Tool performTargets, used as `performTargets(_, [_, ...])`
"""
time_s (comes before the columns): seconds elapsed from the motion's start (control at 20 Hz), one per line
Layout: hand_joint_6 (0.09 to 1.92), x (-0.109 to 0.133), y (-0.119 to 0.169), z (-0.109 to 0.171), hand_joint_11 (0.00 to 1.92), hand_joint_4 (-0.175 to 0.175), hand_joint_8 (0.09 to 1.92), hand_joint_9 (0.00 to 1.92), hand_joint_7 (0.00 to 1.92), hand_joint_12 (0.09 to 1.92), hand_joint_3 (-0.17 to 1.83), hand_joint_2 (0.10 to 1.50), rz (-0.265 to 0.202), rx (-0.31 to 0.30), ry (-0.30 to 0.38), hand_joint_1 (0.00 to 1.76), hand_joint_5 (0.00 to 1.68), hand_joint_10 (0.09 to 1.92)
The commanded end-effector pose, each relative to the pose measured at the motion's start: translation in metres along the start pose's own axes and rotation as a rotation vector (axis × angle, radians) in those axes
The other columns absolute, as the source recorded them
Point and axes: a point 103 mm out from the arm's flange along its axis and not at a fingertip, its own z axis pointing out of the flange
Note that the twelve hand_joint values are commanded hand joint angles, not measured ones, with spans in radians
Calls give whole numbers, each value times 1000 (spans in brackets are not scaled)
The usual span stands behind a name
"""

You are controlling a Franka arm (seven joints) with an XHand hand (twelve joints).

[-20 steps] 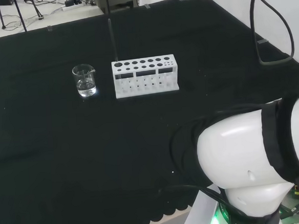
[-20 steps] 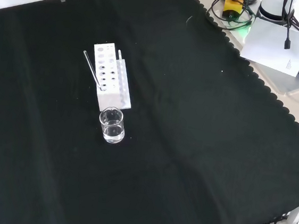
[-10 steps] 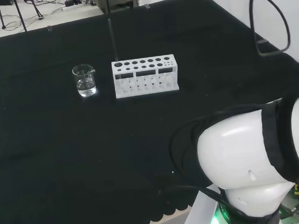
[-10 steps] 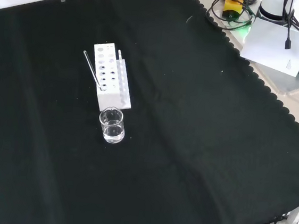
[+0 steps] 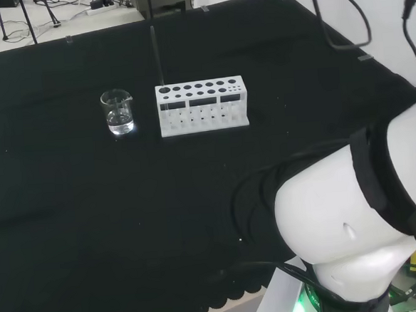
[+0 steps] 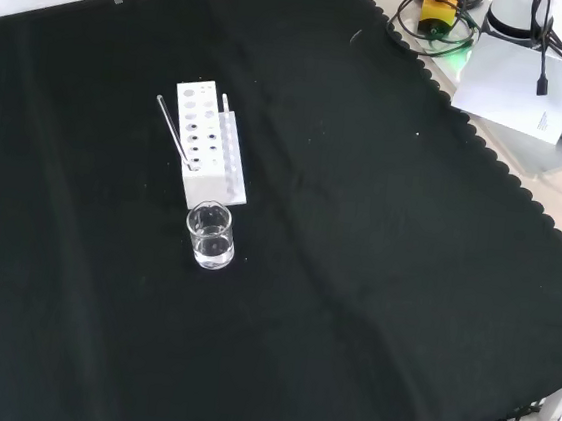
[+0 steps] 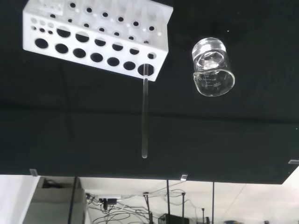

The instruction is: Take the glass rod from the white test tube rack.

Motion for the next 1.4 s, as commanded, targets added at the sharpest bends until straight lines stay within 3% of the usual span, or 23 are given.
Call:
performTargets(0.05, [87, 2, 63, 15, 0, -76, 636, 4, 0, 1029, -175, 1191, -81, -3, -25, 602, 130, 799])
performTargets(0.4, [87, -9, 108, 33, 0, -82, 674, 19, 5, 1063, -175, 1199, -116, 12, -39, 593, 161, 823])
performTargets(0.7, [87, -20, 138, 52, 0, -93, 744, 158, 72, 1241, -175, 1212, -133, 19, -30, 581, 210, 863])
performTargets(1.15, [87, -22, 163, 85, 3, -102, 847, 371, 244, 1397, -175, 1221, -166, 52, -32, 573, 232, 885])
performTargets(1.4, [87, -16, 177, 105, 41, -109, 876, 465, 349, 1408, -175, 1225, -190, 71, -40, 574, 349, 869])
